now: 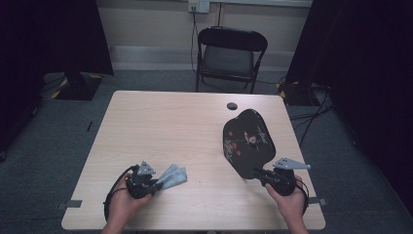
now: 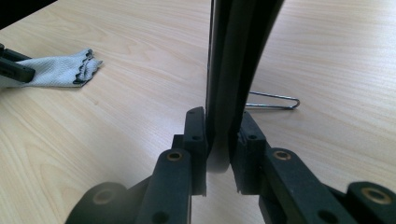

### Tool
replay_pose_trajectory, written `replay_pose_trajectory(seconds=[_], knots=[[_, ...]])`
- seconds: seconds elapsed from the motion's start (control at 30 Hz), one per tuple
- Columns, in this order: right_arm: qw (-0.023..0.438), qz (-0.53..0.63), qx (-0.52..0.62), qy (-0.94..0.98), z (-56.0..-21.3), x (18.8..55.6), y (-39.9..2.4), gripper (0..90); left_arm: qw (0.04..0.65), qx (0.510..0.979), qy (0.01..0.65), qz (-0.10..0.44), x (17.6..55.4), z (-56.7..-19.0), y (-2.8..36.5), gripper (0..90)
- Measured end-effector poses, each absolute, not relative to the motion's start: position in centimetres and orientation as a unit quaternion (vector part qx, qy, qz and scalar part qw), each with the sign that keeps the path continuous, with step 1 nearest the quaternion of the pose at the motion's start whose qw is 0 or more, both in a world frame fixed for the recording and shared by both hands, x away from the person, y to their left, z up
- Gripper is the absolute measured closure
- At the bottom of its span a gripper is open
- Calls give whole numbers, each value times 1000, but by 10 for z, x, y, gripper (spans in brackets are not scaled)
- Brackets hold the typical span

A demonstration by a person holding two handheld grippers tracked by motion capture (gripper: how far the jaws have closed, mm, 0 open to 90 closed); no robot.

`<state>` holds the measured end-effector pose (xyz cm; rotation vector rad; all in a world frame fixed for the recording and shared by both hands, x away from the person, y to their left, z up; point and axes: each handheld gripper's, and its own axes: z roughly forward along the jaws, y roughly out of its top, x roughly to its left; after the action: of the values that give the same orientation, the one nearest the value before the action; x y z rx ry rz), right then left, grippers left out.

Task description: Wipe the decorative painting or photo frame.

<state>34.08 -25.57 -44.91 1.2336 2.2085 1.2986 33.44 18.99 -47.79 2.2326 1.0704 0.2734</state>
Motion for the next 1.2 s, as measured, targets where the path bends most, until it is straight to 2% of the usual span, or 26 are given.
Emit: replay_pose_trajectory(seconds=[0.23,0.5,0.73,0.9,0.97,1.1,1.2], knots=[[158,455,430,764,-448,341,-253,768,312,837,441,83,334,-474,186,779],[142,463,442,755,-450,341,-258,781,329,835,436,67,336,-466,179,785],[153,455,439,759,-449,340,-256,784,335,835,432,61,341,-460,169,784],[159,452,447,756,-448,339,-255,741,332,836,431,67,345,-465,165,771],[161,452,448,755,-447,339,-255,718,325,840,429,67,343,-468,163,752],[161,454,452,750,-446,339,-254,697,328,846,413,78,341,-466,166,599],[162,452,451,753,-446,340,-254,709,326,850,407,78,344,-465,168,542]])
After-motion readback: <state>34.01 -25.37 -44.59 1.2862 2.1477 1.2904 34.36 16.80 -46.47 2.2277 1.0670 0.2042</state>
